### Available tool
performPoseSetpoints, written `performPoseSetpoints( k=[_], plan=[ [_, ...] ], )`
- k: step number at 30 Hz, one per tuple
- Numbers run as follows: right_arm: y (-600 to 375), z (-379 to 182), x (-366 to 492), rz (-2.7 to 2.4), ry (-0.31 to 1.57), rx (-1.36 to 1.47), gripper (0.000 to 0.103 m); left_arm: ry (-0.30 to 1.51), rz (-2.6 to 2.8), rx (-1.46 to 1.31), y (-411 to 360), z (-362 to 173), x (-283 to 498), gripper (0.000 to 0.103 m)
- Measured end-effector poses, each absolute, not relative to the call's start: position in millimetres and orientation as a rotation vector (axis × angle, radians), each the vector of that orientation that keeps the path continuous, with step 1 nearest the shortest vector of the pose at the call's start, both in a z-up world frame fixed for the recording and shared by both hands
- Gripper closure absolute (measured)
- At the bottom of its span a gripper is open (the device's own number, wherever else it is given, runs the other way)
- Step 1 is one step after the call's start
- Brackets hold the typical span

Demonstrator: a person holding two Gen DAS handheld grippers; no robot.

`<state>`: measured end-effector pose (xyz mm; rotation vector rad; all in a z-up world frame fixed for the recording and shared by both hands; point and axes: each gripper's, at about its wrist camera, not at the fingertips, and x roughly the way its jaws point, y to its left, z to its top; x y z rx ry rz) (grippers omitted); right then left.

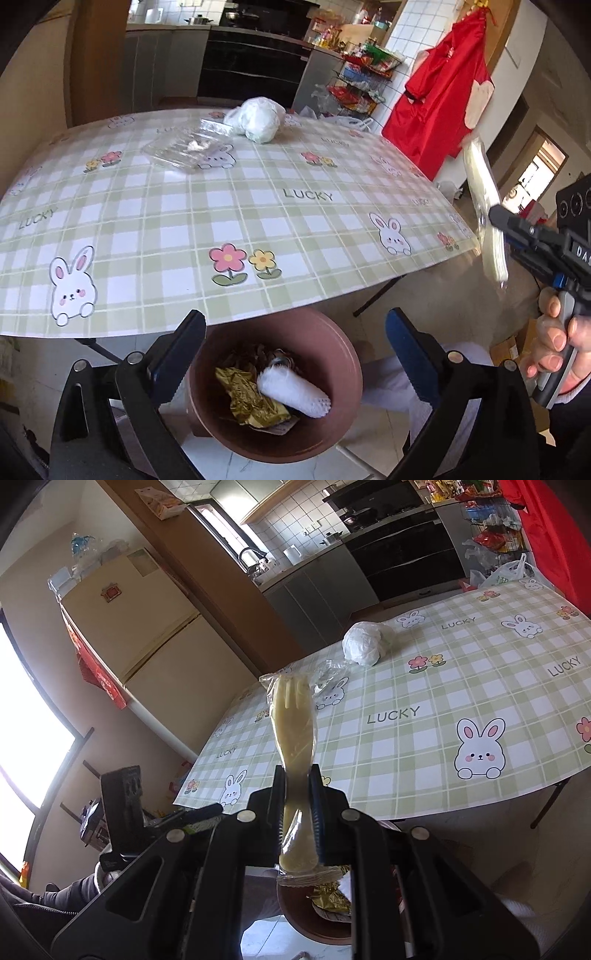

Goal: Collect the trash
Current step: 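Grasp the beige glove with the right tool while the left tool drops the gold bag into the bucket, then lower the beige glove into the bucket and open the right tool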

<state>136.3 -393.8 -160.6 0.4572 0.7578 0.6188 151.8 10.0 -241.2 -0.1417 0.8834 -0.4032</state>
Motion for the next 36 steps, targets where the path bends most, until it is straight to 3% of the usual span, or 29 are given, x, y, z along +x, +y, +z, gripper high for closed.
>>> performPoseSetpoints(
  k=[11,36],
  plan=[
    [-362,-178,141,0.648,0.847,0.397,0.086,0.67,-0.131,-0.22,99,-186,123,0.006],
    [-307,-190,146,0.716,0.952,0.297,0.083,0.667,-0.025,-0.351,159,-211,105,0.006]
  ],
)
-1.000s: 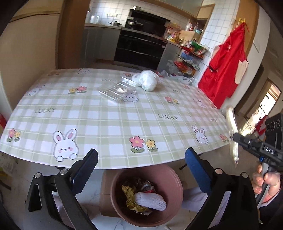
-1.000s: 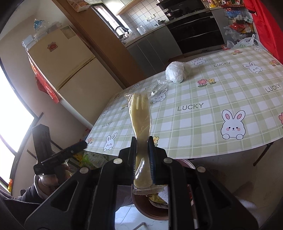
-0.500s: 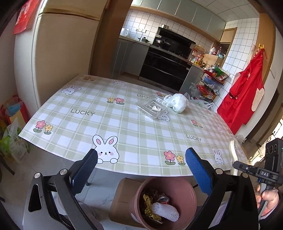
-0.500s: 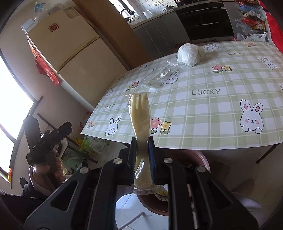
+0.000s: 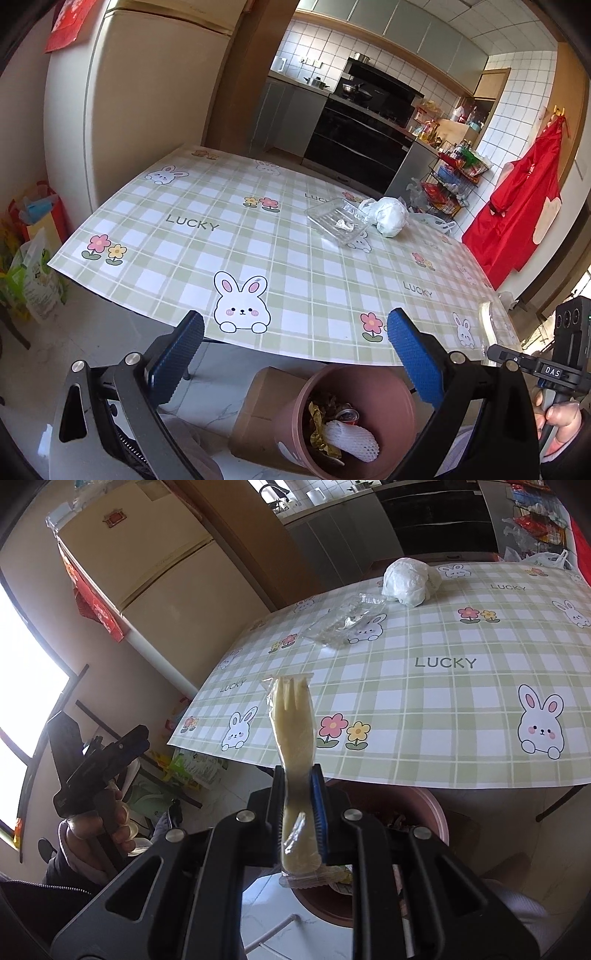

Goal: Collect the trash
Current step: 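Lower the beige glove into the bucket and open the right tool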

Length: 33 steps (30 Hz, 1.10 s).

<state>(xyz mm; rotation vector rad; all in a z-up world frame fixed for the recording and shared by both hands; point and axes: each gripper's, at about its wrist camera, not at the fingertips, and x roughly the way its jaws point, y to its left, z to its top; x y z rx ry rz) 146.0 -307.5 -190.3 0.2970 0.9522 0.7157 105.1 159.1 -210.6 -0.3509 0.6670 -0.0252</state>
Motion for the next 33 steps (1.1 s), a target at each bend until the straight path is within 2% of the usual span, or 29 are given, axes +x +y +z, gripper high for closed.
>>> performPoseSetpoints(
  k=[4,12,15,17,19,21,27,29,33],
  plan=[
    [-306,-188,146,0.724,0.946,0.303,0.073,0.673,-0.039,-0.349,154,-211,106,0.006],
    [-313,-186,148,0.697,0.928,0.31,0.063,0.676,-0.049,-0.344,151,-211,106,0.006],
    [-316,-186,149,0.68,0.923,0.311,0.049,0.679,-0.05,-0.343,150,-212,106,0.006],
    [-319,-185,150,0.664,0.913,0.308,0.035,0.681,-0.051,-0.345,150,-212,106,0.006],
    [-323,-184,152,0.635,0.9,0.302,0.017,0.686,-0.056,-0.347,149,-213,107,0.006],
    [-328,-184,155,0.607,0.886,0.306,0.01,0.694,-0.063,-0.34,147,-214,110,0.006],
    [-351,-187,171,0.532,0.869,0.328,0.009,0.73,-0.111,-0.344,141,-216,133,0.006],
    [-359,-188,178,0.509,0.863,0.338,0.009,0.758,-0.131,-0.34,137,-216,151,0.014],
    [-372,-195,194,0.469,0.854,0.334,0.009,0.814,-0.168,-0.374,129,-222,204,0.023]
  ],
)
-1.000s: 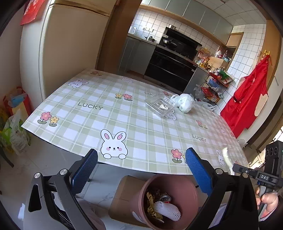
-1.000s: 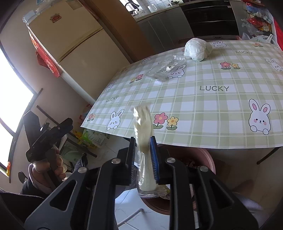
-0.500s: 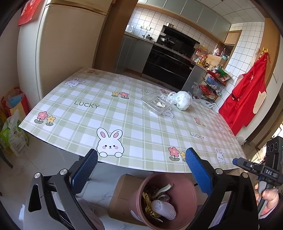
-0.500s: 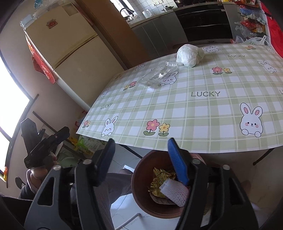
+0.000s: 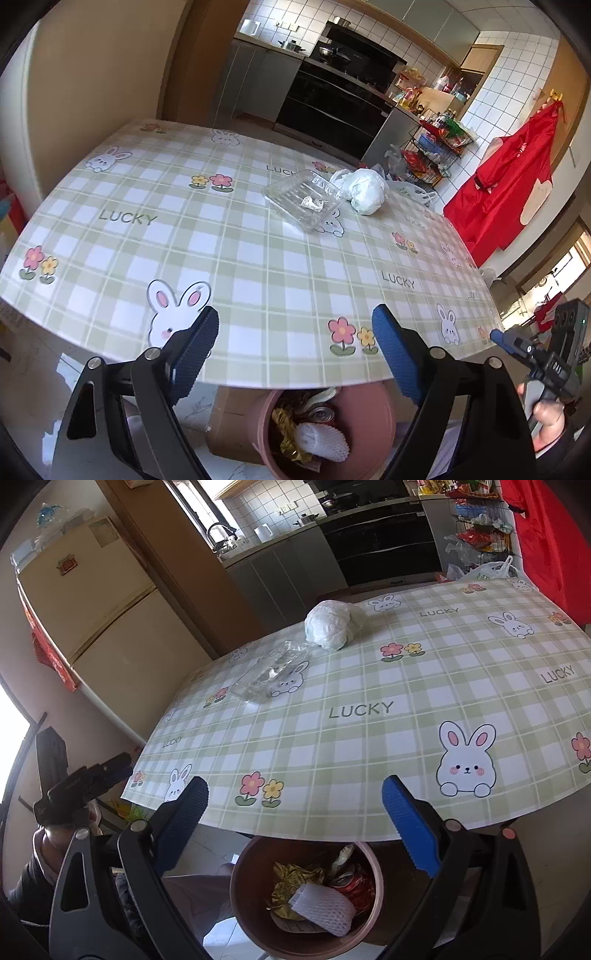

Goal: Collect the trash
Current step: 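Lower the beige glove into the bucket and open the right tool, then grasp the clear plastic tray with the left tool while the right tool grasps the white plastic bag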

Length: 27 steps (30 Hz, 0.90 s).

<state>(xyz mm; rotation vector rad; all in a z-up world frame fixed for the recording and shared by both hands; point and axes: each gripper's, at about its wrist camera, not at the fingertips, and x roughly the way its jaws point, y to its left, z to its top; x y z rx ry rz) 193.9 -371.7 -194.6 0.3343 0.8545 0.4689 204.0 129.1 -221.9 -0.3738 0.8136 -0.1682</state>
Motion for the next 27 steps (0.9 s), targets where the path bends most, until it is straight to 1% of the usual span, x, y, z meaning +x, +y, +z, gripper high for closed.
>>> performPoseSetpoints(
  k=[1,2,5,7,14,17,20,24,25,27],
  plan=[
    [-375,-198,200,0.461,0.86,0.331,0.009,0.832,-0.184,-0.39,126,-225,221,0.027],
    [-377,-200,204,0.455,0.865,0.33,0.009,0.857,-0.199,-0.406,123,-229,238,0.034],
    [-390,-208,222,0.428,0.875,0.337,0.009,0.92,-0.205,-0.455,115,-246,293,0.044],
    [-396,-211,231,0.412,0.88,0.334,0.009,0.944,-0.189,-0.483,112,-257,326,0.046],
    [-426,-226,268,0.355,0.903,0.332,0.009,0.989,-0.095,-0.609,115,-302,420,0.046],
    [-435,-230,281,0.335,0.901,0.346,0.009,1.009,-0.049,-0.607,113,-316,441,0.046],
    [-436,-233,292,0.329,0.902,0.331,0.009,1.005,-0.032,-0.583,109,-323,450,0.05],
    [-430,-236,309,0.334,0.921,0.298,0.009,0.98,-0.019,-0.552,106,-326,457,0.052],
    [-428,-236,313,0.338,0.925,0.294,0.009,0.979,-0.014,-0.542,106,-325,458,0.054],
    [-421,-234,322,0.359,0.928,0.283,0.009,0.985,0.004,-0.498,105,-326,457,0.071]
  ],
)
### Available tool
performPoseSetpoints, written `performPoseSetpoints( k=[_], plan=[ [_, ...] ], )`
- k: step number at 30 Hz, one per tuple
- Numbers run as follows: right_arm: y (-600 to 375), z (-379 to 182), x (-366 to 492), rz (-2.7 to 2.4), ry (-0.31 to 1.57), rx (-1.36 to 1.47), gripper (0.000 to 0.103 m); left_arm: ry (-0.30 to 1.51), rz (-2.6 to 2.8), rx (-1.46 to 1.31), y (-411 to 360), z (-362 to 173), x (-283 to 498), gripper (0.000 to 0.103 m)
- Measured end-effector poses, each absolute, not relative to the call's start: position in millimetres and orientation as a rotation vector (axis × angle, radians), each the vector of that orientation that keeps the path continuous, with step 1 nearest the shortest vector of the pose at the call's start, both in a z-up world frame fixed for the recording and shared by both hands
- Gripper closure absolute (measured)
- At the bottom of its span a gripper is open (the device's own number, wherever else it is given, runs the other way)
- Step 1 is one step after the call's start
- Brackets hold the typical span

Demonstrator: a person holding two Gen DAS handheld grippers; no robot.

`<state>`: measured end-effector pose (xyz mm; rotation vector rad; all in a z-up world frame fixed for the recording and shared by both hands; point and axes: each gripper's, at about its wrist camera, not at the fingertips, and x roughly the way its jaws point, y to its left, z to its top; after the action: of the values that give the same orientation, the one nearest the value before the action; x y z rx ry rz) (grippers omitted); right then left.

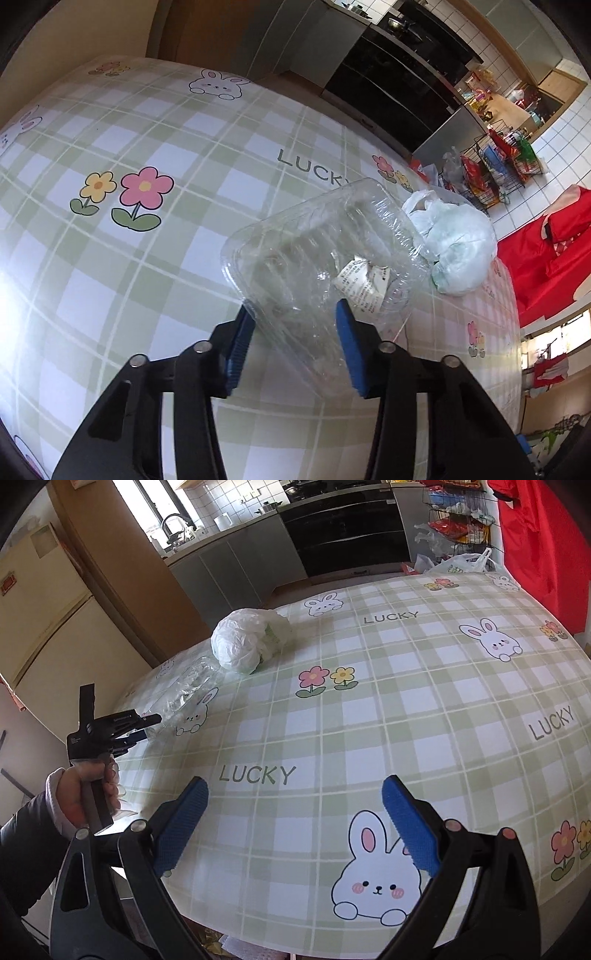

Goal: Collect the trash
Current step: 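Grasp the clear plastic tray with the left tool while the right tool grasps the white plastic bag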

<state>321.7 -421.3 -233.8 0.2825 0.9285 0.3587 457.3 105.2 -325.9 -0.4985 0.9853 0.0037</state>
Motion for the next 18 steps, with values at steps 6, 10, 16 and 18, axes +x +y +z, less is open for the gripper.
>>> performPoseSetpoints(
  k=[6,10,16,18],
  plan=[
    [-400,-224,350,0.397,0.932,0.22,0.009,0.917,0.003,-0.503,128,-319,435,0.093],
    [-372,-221,379,0.432,0.912,0.113,0.009,0.842,-0.027,-0.482,148,-298,402,0.096],
    [-326,-215,447,0.416,0.833,0.033,0.006,0.768,0.025,-0.553,196,-279,352,0.096],
    [-307,-218,472,0.392,0.817,-0.018,0.006,0.74,0.05,-0.576,211,-277,331,0.096]
  ],
)
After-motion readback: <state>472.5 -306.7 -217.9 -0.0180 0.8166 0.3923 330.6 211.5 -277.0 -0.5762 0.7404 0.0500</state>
